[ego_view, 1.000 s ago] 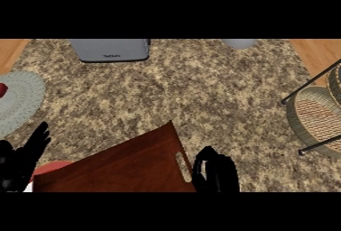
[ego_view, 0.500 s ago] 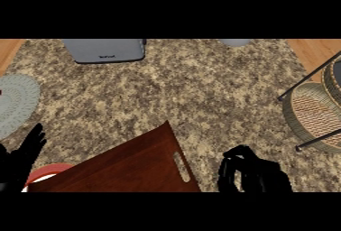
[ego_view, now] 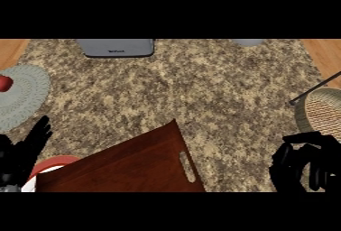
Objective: Pick the cupcake from the tray and place it in the tiered basket
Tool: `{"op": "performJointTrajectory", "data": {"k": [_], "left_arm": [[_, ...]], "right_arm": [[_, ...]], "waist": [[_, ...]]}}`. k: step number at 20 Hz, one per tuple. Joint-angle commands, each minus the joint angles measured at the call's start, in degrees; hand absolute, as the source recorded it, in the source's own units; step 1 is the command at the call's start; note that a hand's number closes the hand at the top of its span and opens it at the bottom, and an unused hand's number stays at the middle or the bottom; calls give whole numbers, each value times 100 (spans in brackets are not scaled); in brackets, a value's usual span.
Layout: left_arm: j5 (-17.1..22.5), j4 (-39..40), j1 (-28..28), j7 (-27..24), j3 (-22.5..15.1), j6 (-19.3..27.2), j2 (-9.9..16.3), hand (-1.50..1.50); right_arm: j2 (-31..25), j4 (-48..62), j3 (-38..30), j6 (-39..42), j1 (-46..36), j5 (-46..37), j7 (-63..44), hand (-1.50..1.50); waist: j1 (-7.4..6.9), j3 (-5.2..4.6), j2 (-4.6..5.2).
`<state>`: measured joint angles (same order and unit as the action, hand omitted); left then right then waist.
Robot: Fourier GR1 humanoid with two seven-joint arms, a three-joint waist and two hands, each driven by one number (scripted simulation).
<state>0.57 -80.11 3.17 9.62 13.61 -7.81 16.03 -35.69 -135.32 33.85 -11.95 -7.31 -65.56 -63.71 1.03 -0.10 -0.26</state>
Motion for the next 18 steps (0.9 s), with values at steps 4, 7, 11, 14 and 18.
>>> {"op": "performJointTrajectory", "data": {"k": [4, 7, 11, 14, 18], "left_arm": [[-42, 106, -6, -182, 1, -32, -40, 0], [-65, 180, -136, -159, -42, 10, -125, 0], [-106, 282, -166, -344, -7, -92, 13, 0], [-57, 338, -171, -173, 8, -111, -22, 0], [61, 203, 35, -312, 166, -203, 10, 0]], "right_arm": [[-301, 434, -1943, 441, -432, 1999, 623, 150], [-384, 1122, -2617, 562, -792, 2760, 1214, 150], [76, 1508, -3220, -150, -999, 3736, 1882, 150], [-65, 2480, -3824, 5, -1130, 4454, 2861, 150], [-105, 3288, -4268, 328, -1360, 4687, 3593, 150]], "waist": [[-140, 11, 44], [-142, 11, 45], [-145, 16, 52], [-143, 16, 47], [-145, 11, 33]]}}
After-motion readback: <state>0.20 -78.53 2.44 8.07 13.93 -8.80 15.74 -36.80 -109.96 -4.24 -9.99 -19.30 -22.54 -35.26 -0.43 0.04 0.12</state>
